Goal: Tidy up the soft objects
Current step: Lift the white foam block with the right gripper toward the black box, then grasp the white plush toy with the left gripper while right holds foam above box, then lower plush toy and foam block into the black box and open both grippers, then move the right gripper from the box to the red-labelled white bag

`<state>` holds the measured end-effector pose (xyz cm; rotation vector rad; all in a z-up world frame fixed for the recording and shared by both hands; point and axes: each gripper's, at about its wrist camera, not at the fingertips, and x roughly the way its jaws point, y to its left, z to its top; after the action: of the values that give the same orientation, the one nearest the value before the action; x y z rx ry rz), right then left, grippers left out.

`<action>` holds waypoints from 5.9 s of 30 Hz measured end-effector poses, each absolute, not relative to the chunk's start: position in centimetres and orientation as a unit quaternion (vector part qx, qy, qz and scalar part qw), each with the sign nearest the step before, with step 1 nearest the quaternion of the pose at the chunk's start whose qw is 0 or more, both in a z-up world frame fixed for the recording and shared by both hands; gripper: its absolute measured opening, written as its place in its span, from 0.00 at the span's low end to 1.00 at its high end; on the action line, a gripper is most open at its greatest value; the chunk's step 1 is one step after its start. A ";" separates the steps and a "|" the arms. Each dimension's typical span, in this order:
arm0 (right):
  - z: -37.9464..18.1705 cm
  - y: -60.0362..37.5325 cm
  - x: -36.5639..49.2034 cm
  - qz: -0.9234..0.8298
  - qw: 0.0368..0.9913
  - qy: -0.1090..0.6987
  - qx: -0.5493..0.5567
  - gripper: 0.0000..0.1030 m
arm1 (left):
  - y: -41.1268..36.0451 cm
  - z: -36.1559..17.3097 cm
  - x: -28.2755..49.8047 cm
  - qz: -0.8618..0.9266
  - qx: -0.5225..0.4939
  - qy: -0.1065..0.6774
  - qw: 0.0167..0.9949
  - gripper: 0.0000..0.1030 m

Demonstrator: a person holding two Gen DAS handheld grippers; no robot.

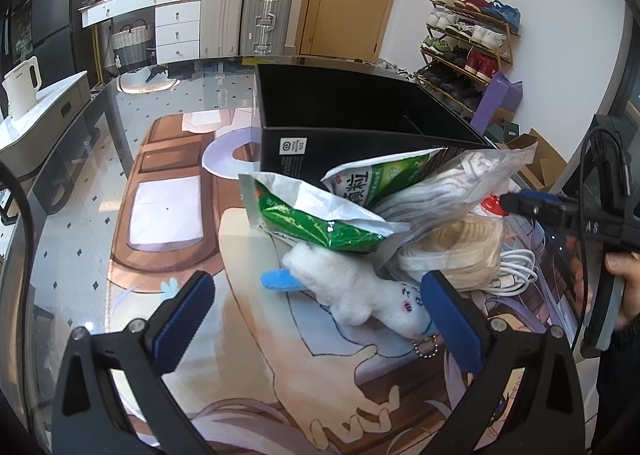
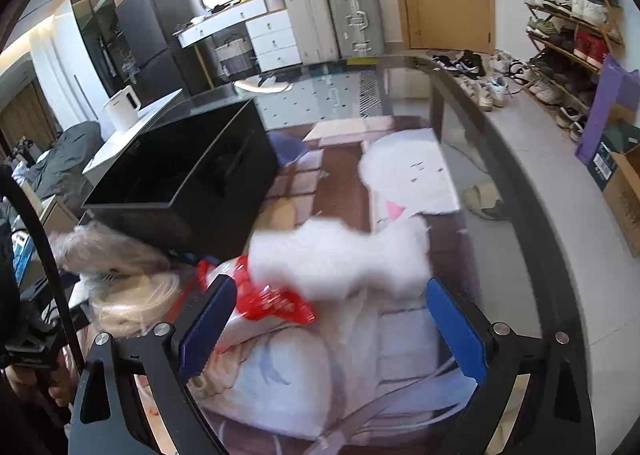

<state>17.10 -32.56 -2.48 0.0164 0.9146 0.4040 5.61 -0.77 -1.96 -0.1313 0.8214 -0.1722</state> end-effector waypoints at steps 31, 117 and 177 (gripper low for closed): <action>-1.7 -32.8 19.0 0.204 0.891 0.405 0.010 0.88 | -0.6 -2.1 5.9 -0.103 -0.082 0.412 0.901 0.91; 6.7 -21.7 17.7 0.313 0.891 0.322 -0.067 0.88 | 2.2 8.5 10.9 -0.094 -0.081 0.260 0.958 0.22; 4.8 -27.3 10.1 0.260 0.904 0.336 -0.047 0.99 | 2.7 4.9 4.6 -0.025 -0.034 0.296 0.954 1.00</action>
<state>10.08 -27.26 4.76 -0.0972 0.6933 0.5370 4.59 2.72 4.91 -0.0690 0.6006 -0.0516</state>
